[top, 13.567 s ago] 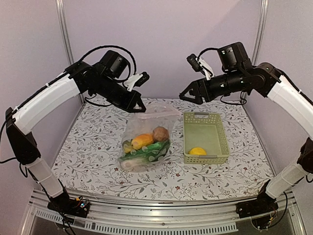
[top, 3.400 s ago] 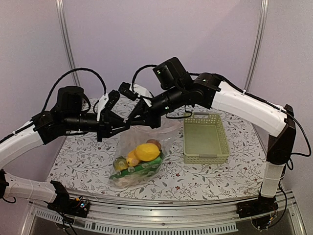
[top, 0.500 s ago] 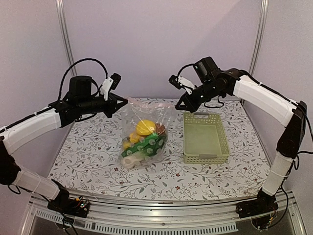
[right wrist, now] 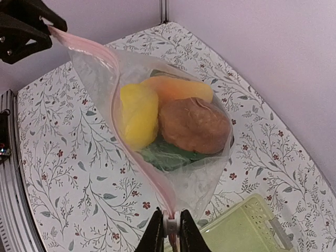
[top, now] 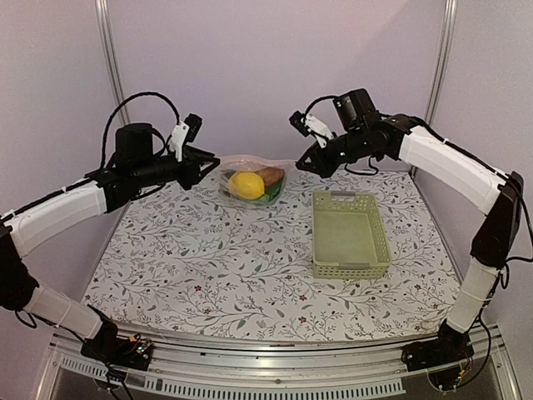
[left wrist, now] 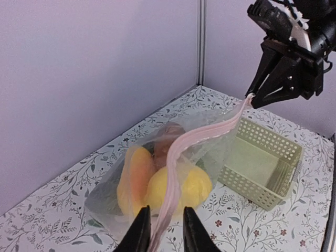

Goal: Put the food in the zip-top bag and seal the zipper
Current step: Zip the zipper on the zipper food storage bag, then reset both arms

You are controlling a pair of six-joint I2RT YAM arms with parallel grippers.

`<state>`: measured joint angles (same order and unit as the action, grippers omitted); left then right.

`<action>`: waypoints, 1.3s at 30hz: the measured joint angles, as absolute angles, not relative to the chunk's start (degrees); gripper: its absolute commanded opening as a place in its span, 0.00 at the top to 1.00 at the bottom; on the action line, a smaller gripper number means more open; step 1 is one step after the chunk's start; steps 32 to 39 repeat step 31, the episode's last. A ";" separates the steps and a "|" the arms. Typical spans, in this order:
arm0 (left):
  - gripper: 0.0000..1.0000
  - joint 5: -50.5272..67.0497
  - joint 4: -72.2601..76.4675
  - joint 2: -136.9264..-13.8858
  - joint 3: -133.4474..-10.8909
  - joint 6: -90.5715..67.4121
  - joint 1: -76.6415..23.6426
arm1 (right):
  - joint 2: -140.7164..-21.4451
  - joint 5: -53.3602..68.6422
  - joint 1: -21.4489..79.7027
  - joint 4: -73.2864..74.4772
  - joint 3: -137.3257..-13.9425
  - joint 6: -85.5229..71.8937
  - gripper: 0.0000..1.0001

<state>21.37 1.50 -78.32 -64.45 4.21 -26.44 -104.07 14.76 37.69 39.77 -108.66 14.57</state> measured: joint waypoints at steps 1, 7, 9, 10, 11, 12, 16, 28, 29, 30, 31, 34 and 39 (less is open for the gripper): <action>0.62 21.96 1.10 -77.08 -62.26 4.10 -26.46 | -102.85 15.66 38.30 39.38 -104.49 14.72 0.81; 0.46 24.56 -8.62 -62.81 -49.87 1.26 -26.89 | -98.72 18.81 47.27 41.95 -83.13 15.59 0.54; 0.38 23.83 -11.60 -56.29 -48.25 0.30 -26.96 | -96.90 20.38 50.09 43.40 -78.89 14.63 0.47; 0.36 22.85 -12.36 -53.15 -47.77 -0.19 -26.98 | -95.26 21.26 50.98 43.79 -77.30 14.13 0.44; 0.35 21.43 -12.95 -50.50 -47.55 -0.71 -26.98 | -93.67 21.65 51.07 43.90 -76.62 13.43 0.41; 0.35 19.64 -13.19 -48.69 -47.42 -1.06 -26.98 | -91.70 21.54 50.76 43.68 -76.36 12.82 0.39; 0.35 11.46 -14.22 -48.82 -48.84 -2.37 -26.98 | -83.61 20.29 46.13 39.31 -77.41 9.37 0.22; 0.00 -5.32 -23.03 -71.64 -75.72 -8.58 -26.98 | -74.94 -6.24 29.85 27.86 -78.48 -8.14 0.01; 0.00 -5.91 -23.05 -72.12 -77.80 -8.71 -26.98 | -73.78 -8.71 29.85 27.44 -78.67 -9.08 0.01; 0.01 -6.33 -22.96 -72.49 -79.46 -8.84 -26.98 | -72.36 -11.46 29.98 26.83 -79.33 -9.69 0.01; 0.00 -6.66 -22.79 -72.73 -80.55 -8.93 -26.98 | -71.92 -12.12 30.00 26.50 -79.57 -9.82 0.01; 0.00 -6.66 -22.79 -72.73 -80.55 -8.93 -26.98 | -71.92 -12.12 30.00 26.50 -79.57 -9.82 0.01; 0.00 -6.66 -22.79 -72.73 -80.55 -8.93 -26.98 | -71.92 -12.12 30.00 26.50 -79.57 -9.82 0.01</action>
